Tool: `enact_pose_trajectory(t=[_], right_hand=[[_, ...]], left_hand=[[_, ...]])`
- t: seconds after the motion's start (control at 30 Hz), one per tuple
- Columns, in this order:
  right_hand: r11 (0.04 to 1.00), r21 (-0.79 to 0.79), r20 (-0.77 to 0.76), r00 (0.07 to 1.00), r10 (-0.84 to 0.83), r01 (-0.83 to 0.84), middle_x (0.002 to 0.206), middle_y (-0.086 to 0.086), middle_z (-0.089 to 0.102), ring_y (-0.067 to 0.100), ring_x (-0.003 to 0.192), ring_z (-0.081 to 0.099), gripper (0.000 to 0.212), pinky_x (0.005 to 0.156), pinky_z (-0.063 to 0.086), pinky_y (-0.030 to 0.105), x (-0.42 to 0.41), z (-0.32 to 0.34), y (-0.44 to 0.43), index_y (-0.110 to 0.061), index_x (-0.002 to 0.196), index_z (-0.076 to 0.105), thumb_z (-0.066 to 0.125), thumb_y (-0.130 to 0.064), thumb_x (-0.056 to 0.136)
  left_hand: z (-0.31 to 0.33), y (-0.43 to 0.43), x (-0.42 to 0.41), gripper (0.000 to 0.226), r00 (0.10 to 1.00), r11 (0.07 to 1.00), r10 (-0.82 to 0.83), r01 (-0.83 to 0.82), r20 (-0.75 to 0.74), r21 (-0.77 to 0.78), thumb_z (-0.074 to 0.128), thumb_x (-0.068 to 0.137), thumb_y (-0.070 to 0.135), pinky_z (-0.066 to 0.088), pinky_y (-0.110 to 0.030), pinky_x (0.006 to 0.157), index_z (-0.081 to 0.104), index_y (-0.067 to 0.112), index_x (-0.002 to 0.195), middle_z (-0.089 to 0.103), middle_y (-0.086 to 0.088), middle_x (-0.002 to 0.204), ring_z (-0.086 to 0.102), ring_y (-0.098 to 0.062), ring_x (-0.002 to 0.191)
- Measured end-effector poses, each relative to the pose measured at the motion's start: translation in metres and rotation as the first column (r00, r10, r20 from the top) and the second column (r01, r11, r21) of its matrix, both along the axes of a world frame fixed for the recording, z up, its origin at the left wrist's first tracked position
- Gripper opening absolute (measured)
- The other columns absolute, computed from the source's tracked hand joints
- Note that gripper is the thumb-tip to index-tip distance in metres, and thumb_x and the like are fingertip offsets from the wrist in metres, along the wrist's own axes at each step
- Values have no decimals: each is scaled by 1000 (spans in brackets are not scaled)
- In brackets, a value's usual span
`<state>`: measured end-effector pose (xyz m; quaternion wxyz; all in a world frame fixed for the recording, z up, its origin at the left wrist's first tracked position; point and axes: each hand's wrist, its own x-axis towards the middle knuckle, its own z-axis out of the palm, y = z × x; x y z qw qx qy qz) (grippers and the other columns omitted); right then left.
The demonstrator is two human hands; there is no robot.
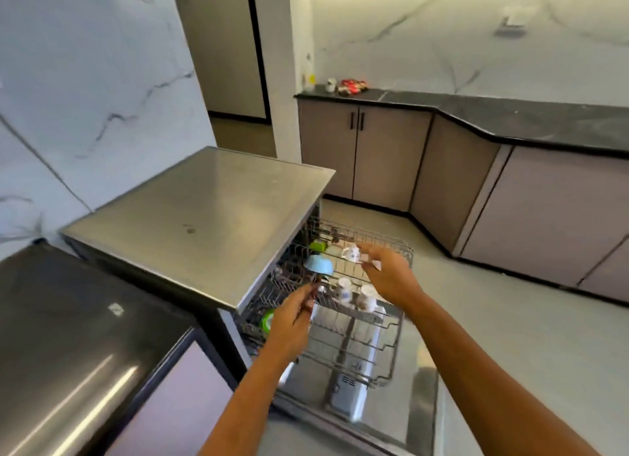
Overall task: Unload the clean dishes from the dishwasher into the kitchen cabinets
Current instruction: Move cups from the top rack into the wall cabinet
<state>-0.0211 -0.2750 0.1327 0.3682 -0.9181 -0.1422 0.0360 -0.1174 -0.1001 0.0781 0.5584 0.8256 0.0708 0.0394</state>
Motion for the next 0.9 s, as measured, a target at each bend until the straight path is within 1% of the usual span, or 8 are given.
enact_pose_trajectory(t=[0.13, 0.23, 0.3, 0.43, 0.53, 0.63, 0.77, 0.9], right_hand=[[997, -44, -131, 989, -65, 60, 138, -1, 54, 19, 120, 55, 44, 97, 42, 28, 7, -40, -22, -20, 137, 49, 53, -10, 95], [995, -66, -230, 969, -89, 76, 135, 3, 56, 21, 121, 54, 44, 101, 41, 30, 20, -74, -25, -19, 136, 50, 54, -11, 93], [994, -85, -275, 957, -97, 76, 134, 5, 57, 23, 122, 53, 43, 104, 41, 35, 31, -92, -26, -19, 135, 51, 55, -13, 93], [987, -122, -341, 929, -145, 109, 131, 5, 59, 25, 119, 55, 42, 102, 42, 35, 57, -125, -24, -19, 134, 52, 55, -13, 92], [979, -158, -373, 910, -183, 132, 132, 6, 58, 24, 118, 55, 45, 100, 43, 36, 75, -153, -22, -20, 136, 50, 55, -15, 92], [968, -204, -410, 885, -219, 145, 136, 8, 54, 26, 122, 52, 45, 102, 42, 36, 85, -171, -23, -18, 137, 48, 54, -15, 93], [954, -258, -416, 874, -251, 151, 137, 7, 54, 26, 125, 50, 43, 105, 41, 39, 107, -194, -31, -20, 135, 49, 54, -15, 93], [937, -300, -420, 858, -296, 177, 139, 9, 51, 28, 126, 49, 48, 103, 41, 39, 141, -217, -37, -18, 138, 45, 56, -12, 91]], left_hand=[[-23, -1, 4, 32, 992, 997, 72, -73, -106, -10, 43, 98, 8, 47, -11, 75, 52, 15, 128, 56, 6, 115, 56, -10, 103], [-36, -1, 22, 29, 983, 997, 74, -74, -168, 4, 45, 97, 9, 41, -10, 66, 54, 20, 122, 54, 13, 107, 50, 7, 88], [-46, 2, 36, 27, 972, 994, 100, -107, -214, -25, 47, 96, 7, 38, -11, 64, 55, 23, 116, 55, 12, 102, 48, 7, 81], [-61, 15, 70, 31, 951, 996, 79, -84, -300, -6, 48, 95, 8, 38, -13, 68, 54, 18, 125, 54, 9, 109, 52, -8, 97], [-76, 23, 99, 29, 938, 998, 54, -46, -341, 31, 49, 95, 9, 40, -12, 65, 54, 17, 123, 55, 6, 108, 52, -9, 91], [-95, 26, 123, 29, 925, 995, 35, 3, -379, 99, 51, 94, 8, 42, -14, 66, 55, 17, 122, 58, 1, 118, 52, -11, 94], [-121, 18, 158, 29, 904, 985, -14, 85, -427, 148, 52, 94, 13, 44, -16, 64, 56, 19, 122, 58, 1, 122, 56, -14, 93], [-149, 4, 196, 33, 884, 980, -37, 123, -466, 156, 52, 94, 12, 41, -22, 75, 53, 15, 127, 57, -2, 124, 53, -12, 95]])
